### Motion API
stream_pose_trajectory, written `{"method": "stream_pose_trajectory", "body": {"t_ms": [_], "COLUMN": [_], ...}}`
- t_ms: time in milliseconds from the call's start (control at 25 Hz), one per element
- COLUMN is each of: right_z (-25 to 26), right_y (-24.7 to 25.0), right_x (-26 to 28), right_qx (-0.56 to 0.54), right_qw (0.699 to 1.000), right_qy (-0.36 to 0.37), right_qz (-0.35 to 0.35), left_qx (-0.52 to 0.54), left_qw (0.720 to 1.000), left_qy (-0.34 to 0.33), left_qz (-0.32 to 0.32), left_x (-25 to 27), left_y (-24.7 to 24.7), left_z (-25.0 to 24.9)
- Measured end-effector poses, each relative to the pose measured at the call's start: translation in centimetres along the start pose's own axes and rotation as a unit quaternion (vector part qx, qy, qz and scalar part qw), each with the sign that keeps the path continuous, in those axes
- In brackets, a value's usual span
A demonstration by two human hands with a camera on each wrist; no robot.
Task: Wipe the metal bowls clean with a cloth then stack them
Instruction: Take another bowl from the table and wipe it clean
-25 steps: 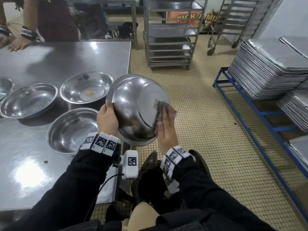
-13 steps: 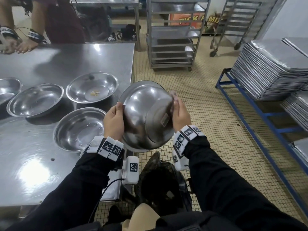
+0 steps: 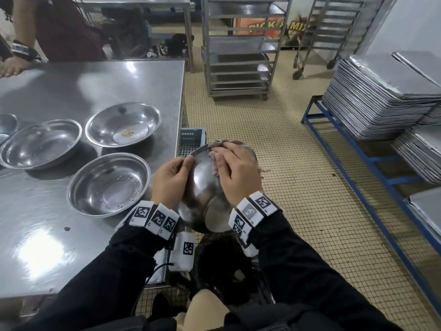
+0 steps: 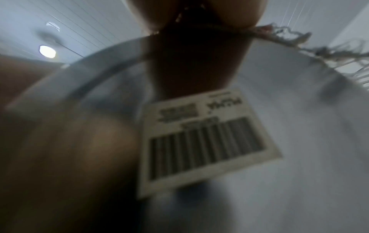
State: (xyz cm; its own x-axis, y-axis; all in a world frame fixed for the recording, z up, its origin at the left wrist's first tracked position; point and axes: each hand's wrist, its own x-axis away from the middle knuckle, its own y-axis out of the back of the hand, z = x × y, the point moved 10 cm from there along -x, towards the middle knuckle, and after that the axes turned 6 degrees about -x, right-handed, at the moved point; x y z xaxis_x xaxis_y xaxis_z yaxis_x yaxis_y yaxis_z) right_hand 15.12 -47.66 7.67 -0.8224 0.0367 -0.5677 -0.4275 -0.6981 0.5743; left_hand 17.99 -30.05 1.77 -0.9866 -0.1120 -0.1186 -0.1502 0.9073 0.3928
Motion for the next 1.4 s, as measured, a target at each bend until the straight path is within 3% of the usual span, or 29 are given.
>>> {"method": "stream_pose_trajectory", "body": {"t_ms": [80, 160, 240, 360, 440, 520, 600, 680, 800, 880, 920, 1000, 1120, 1280, 1400], "right_z": [-2.9, -6.9, -7.7, -2.8, 0.6, 1.6, 0.1, -4.1, -10.8, -12.8, -13.2, -13.1, -12.1, -8.8, -7.2], "right_y": [0.5, 0.6, 0.9, 1.2, -0.3, -0.9, -0.6, -0.3, 0.1, 0.6, 1.1, 2.9, 4.8, 4.1, 2.0], "right_x": [-0.1, 1.4, 3.3, 3.4, 2.8, 0.9, -0.5, -0.1, 3.1, 4.8, 5.2, 4.6, 2.6, 0.1, 0.0], "right_qx": [-0.031, -0.141, -0.188, -0.157, -0.070, 0.016, 0.032, -0.062, -0.263, -0.301, -0.300, -0.255, -0.167, -0.039, 0.004], "right_qw": [0.995, 0.958, 0.938, 0.977, 0.997, 0.999, 0.995, 0.976, 0.892, 0.864, 0.865, 0.895, 0.942, 0.987, 0.990], "right_qy": [-0.098, -0.248, -0.291, -0.141, -0.030, -0.021, -0.078, -0.199, -0.364, -0.402, -0.402, -0.366, -0.291, -0.146, -0.098], "right_qz": [-0.006, 0.002, 0.003, -0.003, 0.024, 0.037, 0.053, 0.065, 0.049, 0.039, 0.030, 0.006, -0.006, 0.055, 0.105], "left_qx": [0.020, 0.025, 0.020, 0.003, -0.024, -0.045, -0.036, -0.034, -0.003, 0.036, 0.053, 0.037, -0.055, -0.096, -0.192], "left_qw": [1.000, 0.999, 0.999, 0.999, 0.998, 0.997, 0.997, 0.997, 0.998, 0.998, 0.998, 0.999, 0.995, 0.980, 0.961], "left_qy": [0.005, 0.009, 0.008, -0.002, -0.026, -0.050, -0.043, -0.038, -0.010, 0.019, 0.027, 0.022, -0.045, -0.105, -0.133], "left_qz": [-0.012, -0.021, -0.029, -0.045, -0.048, -0.046, -0.050, -0.061, -0.055, -0.044, -0.035, -0.006, 0.065, 0.137, 0.148], "left_x": [0.1, 0.3, 0.2, -0.1, -0.1, 0.0, 0.0, -0.1, 0.1, 0.3, 0.3, -0.1, -0.5, 0.1, 0.3], "left_y": [0.6, 1.3, 1.8, 2.4, 2.3, 2.2, 2.2, 2.4, 2.3, 1.8, 1.5, 0.7, -1.0, -3.7, -4.6], "left_z": [-0.1, -0.1, -0.2, -0.9, -1.9, -2.8, -2.6, -2.1, -1.4, -0.7, -0.3, 0.0, -1.1, -4.5, -5.0]}}
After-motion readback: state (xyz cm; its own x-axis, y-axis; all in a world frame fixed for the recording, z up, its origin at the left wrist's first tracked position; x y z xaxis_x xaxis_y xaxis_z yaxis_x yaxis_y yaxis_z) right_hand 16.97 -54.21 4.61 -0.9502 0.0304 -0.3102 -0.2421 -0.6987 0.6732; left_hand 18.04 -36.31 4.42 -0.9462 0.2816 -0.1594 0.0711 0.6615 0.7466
